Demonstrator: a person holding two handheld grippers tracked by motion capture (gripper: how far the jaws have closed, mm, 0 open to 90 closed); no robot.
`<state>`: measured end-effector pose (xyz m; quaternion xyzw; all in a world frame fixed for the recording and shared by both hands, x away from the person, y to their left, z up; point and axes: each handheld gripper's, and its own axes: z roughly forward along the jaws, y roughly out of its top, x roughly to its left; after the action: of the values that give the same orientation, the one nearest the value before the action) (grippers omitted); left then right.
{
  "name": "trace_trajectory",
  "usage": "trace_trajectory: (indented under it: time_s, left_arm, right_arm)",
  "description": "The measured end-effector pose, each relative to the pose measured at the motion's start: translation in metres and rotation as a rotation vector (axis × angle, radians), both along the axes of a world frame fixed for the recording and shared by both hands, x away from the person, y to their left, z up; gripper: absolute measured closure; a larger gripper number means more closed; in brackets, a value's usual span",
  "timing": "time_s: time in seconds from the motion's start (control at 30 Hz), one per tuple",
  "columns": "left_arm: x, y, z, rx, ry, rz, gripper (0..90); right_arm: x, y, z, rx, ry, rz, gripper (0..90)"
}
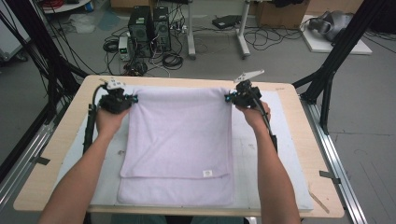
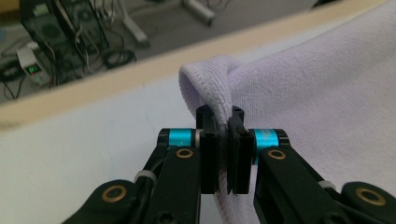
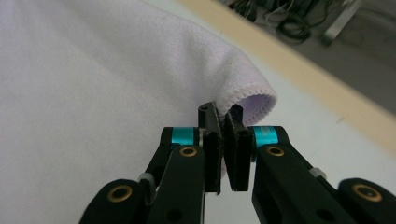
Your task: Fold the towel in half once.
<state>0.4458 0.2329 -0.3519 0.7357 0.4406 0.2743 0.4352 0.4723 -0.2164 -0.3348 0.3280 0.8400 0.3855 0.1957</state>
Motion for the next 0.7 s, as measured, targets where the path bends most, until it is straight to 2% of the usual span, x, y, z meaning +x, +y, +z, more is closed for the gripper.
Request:
trace_trajectory:
  time_s: [0.03, 0.07, 0.1, 0.13, 0.17, 0.27, 0.33, 0.43, 0.5, 0.53, 0.57, 0.63, 0.7]
  left_arm:
    - [0.003, 0.001, 0.008, -0.017, -0.009, 0.010, 82.3]
    - [0.006, 0.002, 0.013, 0.003, -0.008, 0.054, 71.8]
    - [0.008, 0.005, 0.015, 0.020, 0.008, 0.083, 58.3]
    - [0.009, 0.009, 0.014, 0.010, 0.030, 0.086, 52.4]
    - [0.009, 0.011, 0.011, 0.004, 0.043, 0.093, 51.9]
    - [0.001, 0.019, -0.003, 0.015, 0.063, 0.076, 51.8]
    - [-0.006, 0.021, -0.011, 0.027, 0.075, 0.054, 51.9]
    - [-0.019, 0.022, -0.022, 0.052, 0.094, 0.009, 51.2]
    - [-0.030, 0.023, -0.028, 0.066, 0.096, -0.022, 50.7]
    - [-0.036, 0.022, -0.031, 0.069, 0.105, -0.045, 50.5]
    - [-0.040, 0.022, -0.033, 0.067, 0.113, -0.056, 49.4]
    - [-0.051, 0.022, -0.036, 0.067, 0.097, -0.081, 49.1]
    - [-0.063, 0.022, -0.039, 0.065, 0.099, -0.108, 48.8]
  right_arm:
    - [0.002, -0.001, 0.008, 0.006, -0.014, -0.009, 84.9]
    - [0.004, -0.003, 0.015, 0.016, -0.040, -0.029, 77.6]
    - [0.008, -0.005, 0.018, 0.016, -0.046, -0.067, 65.3]
    - [0.012, -0.009, 0.018, 0.030, -0.025, -0.091, 62.4]
    - [0.013, -0.014, 0.016, 0.056, 0.001, -0.093, 60.1]
    - [0.011, -0.017, 0.001, 0.038, 0.052, -0.090, 53.1]
    - [0.004, -0.016, -0.010, 0.047, 0.064, -0.056, 53.8]
    - [-0.008, -0.013, -0.021, 0.045, 0.112, 0.006, 52.8]
    - [-0.013, -0.009, -0.024, 0.042, 0.189, 0.034, 50.3]
    - [-0.018, -0.006, -0.024, 0.029, 0.178, 0.052, 50.4]
    - [-0.027, -0.004, -0.024, 0.014, 0.130, 0.072, 50.8]
    - [-0.038, -0.002, -0.025, 0.051, 0.124, 0.092, 50.8]
    - [-0.051, 0.001, -0.028, 0.053, 0.126, 0.111, 50.9]
